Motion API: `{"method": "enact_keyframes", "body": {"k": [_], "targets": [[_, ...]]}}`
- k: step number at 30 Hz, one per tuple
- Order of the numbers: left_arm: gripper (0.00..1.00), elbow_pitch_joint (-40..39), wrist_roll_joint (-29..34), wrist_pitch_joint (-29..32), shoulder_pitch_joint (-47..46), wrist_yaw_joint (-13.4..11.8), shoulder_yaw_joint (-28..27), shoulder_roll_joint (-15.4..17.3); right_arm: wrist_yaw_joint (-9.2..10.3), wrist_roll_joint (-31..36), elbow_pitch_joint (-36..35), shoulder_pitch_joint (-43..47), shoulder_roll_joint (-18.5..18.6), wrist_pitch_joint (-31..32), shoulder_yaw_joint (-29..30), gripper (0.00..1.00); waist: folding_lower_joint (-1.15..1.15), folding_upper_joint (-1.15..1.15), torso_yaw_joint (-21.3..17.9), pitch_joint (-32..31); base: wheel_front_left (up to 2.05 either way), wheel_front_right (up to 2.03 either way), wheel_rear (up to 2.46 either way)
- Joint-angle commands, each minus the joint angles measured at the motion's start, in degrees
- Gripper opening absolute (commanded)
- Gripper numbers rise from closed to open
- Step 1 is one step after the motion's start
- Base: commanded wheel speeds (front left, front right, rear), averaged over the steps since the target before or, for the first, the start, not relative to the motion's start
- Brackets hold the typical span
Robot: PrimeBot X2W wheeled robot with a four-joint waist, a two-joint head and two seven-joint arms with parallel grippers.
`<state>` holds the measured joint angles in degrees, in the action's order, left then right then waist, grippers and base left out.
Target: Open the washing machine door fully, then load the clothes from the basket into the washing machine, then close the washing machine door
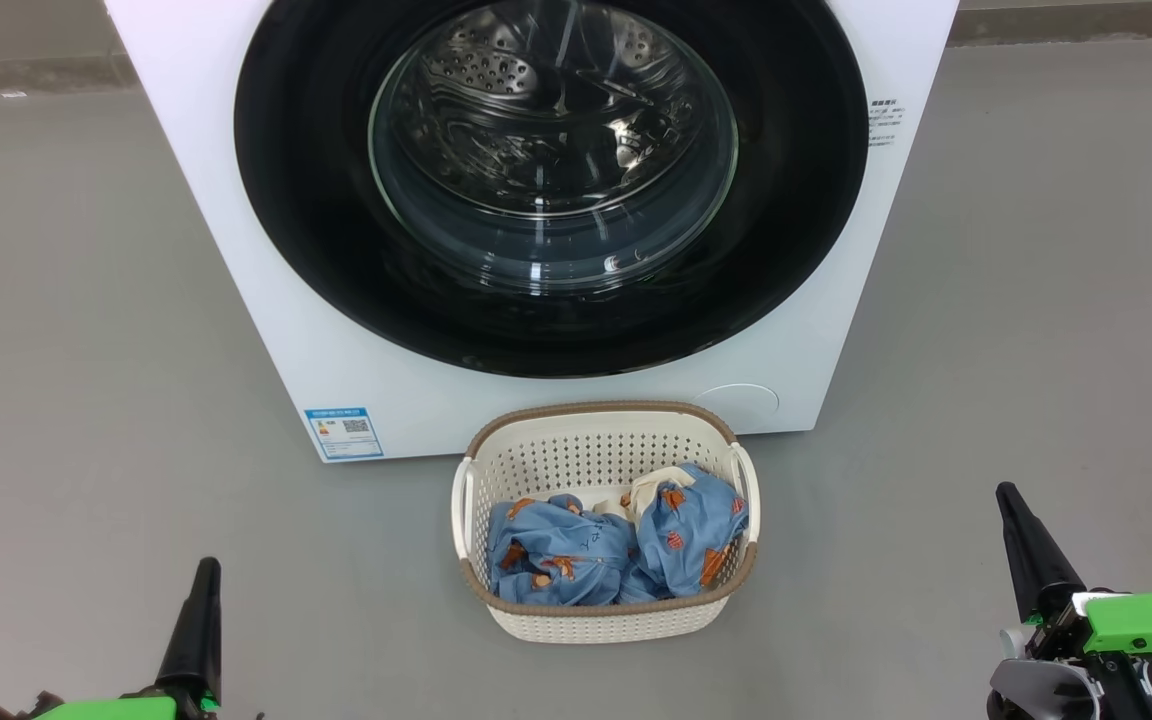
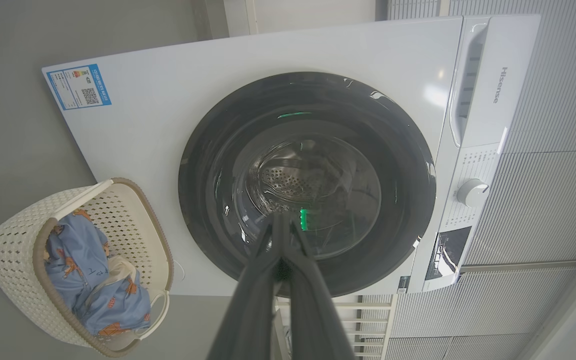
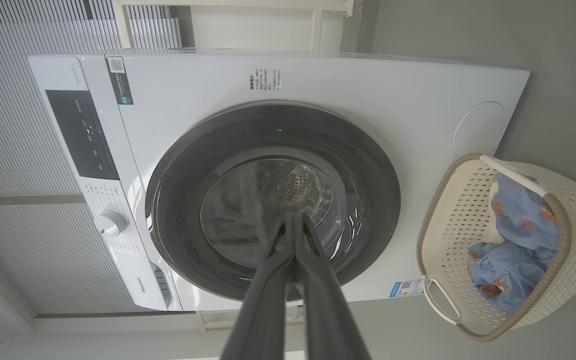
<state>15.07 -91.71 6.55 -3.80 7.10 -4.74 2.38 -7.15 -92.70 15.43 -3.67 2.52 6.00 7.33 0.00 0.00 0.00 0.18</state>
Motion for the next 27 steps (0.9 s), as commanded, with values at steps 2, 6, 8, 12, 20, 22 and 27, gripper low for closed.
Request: {"method": "enact_keyframes", "body": {"k": [2, 6, 8, 12, 20, 22, 27], "targets": [[0.00, -1.0, -0.4, 0.0, -2.4, 0.4, -1.8, 0.5, -0.34, 0.3, -1.4, -2.5, 0.6, 0.3, -1.1, 0.00, 0.00, 0.00, 0.0, 0.0, 0.00, 0.00, 0.00], [0.00, -1.0, -0.4, 0.0, -2.4, 0.4, -1.8, 0.5, -0.34, 0.3, -1.4, -2.5, 0.6, 0.3, -1.0, 0.00, 0.00, 0.00, 0.0, 0.0, 0.00, 0.00, 0.00], [0.00, -1.0, -0.4, 0.0, -2.4, 0.4, -1.8, 0.5, -0.34, 0.4, -1.4, -2.5, 0.6, 0.3, -1.0, 0.00, 0.00, 0.00, 0.0, 0.0, 0.00, 0.00, 0.00], [0.00, -1.0, -0.4, 0.0, -2.4, 0.4, -1.8, 0.5, -0.34, 0.4, -1.4, -2.5, 0.5, 0.3, -1.0, 0.00, 0.00, 0.00, 0.0, 0.0, 0.00, 0.00, 0.00], [0.00, -1.0, -0.4, 0.0, -2.4, 0.4, -1.8, 0.5, -0.34, 0.4, -1.4, -2.5, 0.5, 0.3, -1.0, 0.00, 0.00, 0.00, 0.0, 0.0, 0.00, 0.00, 0.00], [0.00, -1.0, -0.4, 0.0, -2.4, 0.4, -1.8, 0.5, -0.34, 0.4, -1.4, -2.5, 0.5, 0.4, -1.0, 0.00, 0.00, 0.00, 0.0, 0.0, 0.00, 0.00, 0.00], [0.00, -1.0, -0.4, 0.0, -2.4, 0.4, -1.8, 0.5, -0.34, 0.4, -1.4, -2.5, 0.5, 0.4, -1.0, 0.00, 0.00, 0.00, 0.0, 0.0, 0.00, 0.00, 0.00]]}}
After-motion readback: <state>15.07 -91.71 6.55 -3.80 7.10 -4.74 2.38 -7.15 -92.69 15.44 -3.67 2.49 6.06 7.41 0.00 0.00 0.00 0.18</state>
